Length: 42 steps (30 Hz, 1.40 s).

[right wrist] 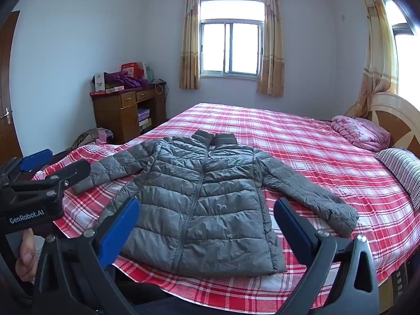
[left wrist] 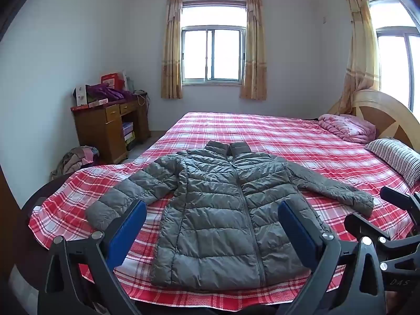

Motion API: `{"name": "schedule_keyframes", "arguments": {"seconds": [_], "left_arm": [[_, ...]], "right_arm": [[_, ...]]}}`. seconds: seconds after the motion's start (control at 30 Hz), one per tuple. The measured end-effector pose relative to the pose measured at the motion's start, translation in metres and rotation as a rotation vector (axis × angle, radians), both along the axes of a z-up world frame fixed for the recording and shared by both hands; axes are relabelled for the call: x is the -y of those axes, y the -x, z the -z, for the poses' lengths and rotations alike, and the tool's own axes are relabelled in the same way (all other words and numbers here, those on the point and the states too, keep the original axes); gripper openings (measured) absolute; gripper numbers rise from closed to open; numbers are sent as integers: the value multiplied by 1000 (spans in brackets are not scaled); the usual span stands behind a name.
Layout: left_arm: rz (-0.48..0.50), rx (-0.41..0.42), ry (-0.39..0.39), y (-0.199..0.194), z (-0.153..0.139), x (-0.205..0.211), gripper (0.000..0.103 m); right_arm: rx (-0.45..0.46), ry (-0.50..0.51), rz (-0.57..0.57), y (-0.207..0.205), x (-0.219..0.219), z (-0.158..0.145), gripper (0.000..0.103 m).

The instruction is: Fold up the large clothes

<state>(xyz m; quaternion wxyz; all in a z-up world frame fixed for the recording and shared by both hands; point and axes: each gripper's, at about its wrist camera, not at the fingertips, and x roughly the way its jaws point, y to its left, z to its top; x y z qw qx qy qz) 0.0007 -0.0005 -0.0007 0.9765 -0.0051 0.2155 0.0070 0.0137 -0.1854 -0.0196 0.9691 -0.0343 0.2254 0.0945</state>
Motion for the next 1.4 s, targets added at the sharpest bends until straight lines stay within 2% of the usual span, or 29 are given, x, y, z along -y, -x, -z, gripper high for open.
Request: {"name": "schedule_keyframes", "arguments": {"seconds": [1.4], "left_arm": [[-14,25,-3,2,-2,-3,100]], "right_arm": [[-17,2,-9,0,-6,9,103]]}}
